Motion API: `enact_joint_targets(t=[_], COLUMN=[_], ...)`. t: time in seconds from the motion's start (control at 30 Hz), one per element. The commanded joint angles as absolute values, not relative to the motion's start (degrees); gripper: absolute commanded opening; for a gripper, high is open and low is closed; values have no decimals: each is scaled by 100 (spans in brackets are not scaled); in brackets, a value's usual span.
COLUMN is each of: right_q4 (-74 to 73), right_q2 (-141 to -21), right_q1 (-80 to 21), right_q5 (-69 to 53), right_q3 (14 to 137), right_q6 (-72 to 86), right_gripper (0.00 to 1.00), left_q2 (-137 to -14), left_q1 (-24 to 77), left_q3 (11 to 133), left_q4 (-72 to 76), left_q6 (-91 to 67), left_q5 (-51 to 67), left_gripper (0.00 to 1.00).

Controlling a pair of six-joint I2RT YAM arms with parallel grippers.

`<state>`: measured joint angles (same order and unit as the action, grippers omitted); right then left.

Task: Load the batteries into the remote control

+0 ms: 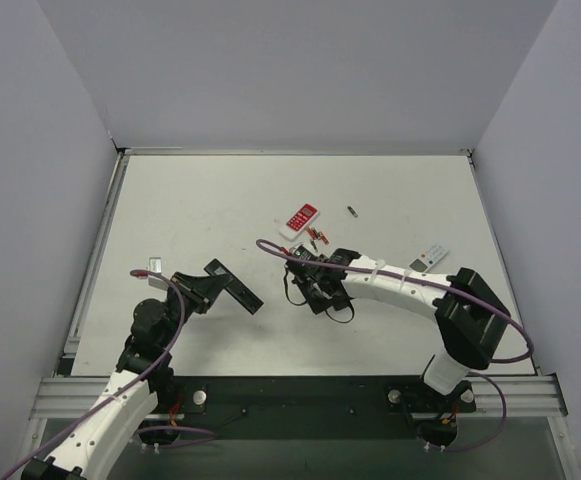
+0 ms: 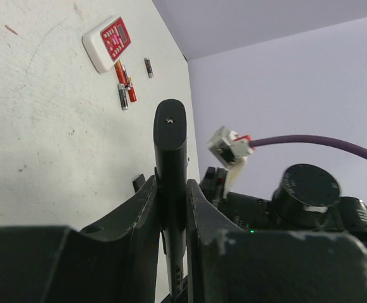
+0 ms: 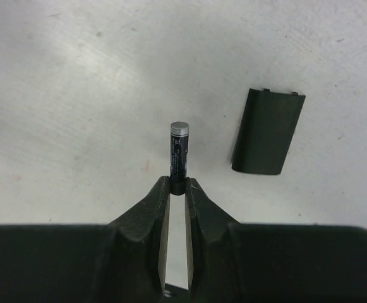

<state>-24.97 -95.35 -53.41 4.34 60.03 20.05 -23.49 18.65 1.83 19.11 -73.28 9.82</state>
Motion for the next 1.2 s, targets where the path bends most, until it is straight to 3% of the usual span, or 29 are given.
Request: enact_joint_targets(t=[0.0, 0.57, 1.17], right_q4=[-3497, -5238, -5555], right_q2=[-8842, -9429, -10081], right_q1=[-5581, -6319, -6398], right_q5=[545, -211, -519], right_q3=[6757, 9393, 10081], right_q6=[1583, 1371, 1608], right_gripper=[0, 0, 0], left_q2=[-2575, -2593, -3023], left_q1=[1872, 2083, 3146], left_q3=[-606, -809, -809], left_q4=[2829, 3331, 3691], left_q6=[-7462, -7602, -7550], left_q5=[1160, 1195, 35], left_gripper=[0, 0, 0])
